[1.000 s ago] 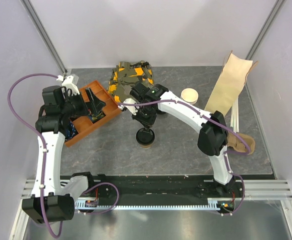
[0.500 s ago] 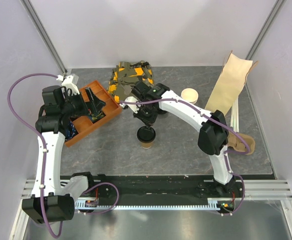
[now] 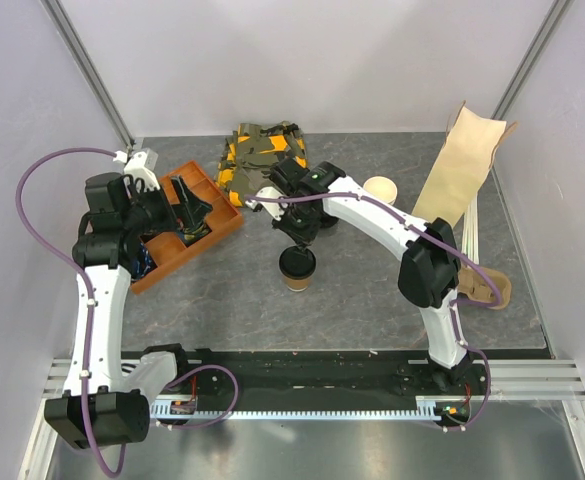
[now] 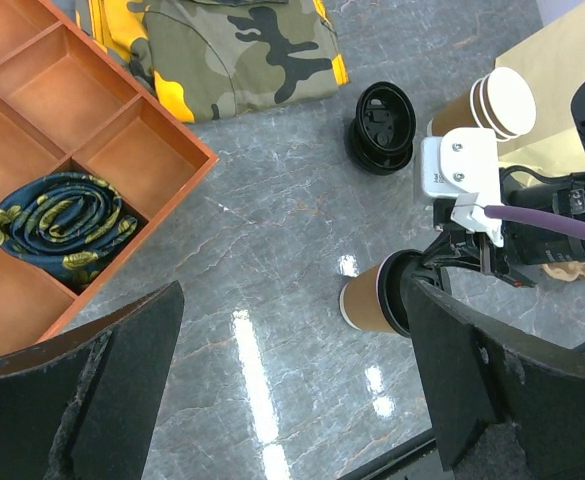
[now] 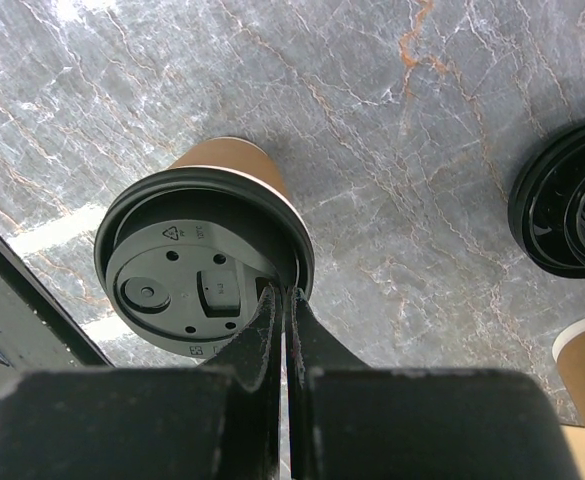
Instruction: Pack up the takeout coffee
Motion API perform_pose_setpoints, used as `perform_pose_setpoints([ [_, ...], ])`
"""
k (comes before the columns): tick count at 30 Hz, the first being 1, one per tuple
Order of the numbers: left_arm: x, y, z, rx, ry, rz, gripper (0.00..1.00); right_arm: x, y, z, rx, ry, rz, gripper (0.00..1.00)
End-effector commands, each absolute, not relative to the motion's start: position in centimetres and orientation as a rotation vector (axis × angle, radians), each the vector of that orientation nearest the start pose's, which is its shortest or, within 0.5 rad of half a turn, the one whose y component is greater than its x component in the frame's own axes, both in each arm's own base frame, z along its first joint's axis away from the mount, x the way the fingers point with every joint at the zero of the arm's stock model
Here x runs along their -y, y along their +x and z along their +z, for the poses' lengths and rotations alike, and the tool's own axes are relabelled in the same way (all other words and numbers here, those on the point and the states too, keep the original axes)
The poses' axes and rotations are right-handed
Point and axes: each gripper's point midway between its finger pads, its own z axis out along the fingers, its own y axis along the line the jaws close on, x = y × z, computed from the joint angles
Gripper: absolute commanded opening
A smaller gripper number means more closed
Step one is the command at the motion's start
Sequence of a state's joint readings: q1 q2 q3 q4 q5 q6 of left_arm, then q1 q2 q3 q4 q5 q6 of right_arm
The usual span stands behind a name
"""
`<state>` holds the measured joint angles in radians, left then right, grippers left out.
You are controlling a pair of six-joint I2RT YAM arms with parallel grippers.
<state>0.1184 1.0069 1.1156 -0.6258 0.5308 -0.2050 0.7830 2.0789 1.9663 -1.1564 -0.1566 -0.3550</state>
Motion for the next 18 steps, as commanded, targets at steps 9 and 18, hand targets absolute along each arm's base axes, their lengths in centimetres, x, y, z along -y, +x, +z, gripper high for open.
perform_pose_setpoints([
  [9, 6.6, 29.7, 29.3, -1.998, 0.007, -0.639, 1.00, -32.2, 29.4, 13.4, -2.371, -1.585, 0.330, 0.24],
  [18, 6.7, 29.8, 29.2, -1.997, 0.010, -0.646, 1.00, -32.6, 29.1, 14.9, -2.354, -1.577, 0.363, 0.36],
])
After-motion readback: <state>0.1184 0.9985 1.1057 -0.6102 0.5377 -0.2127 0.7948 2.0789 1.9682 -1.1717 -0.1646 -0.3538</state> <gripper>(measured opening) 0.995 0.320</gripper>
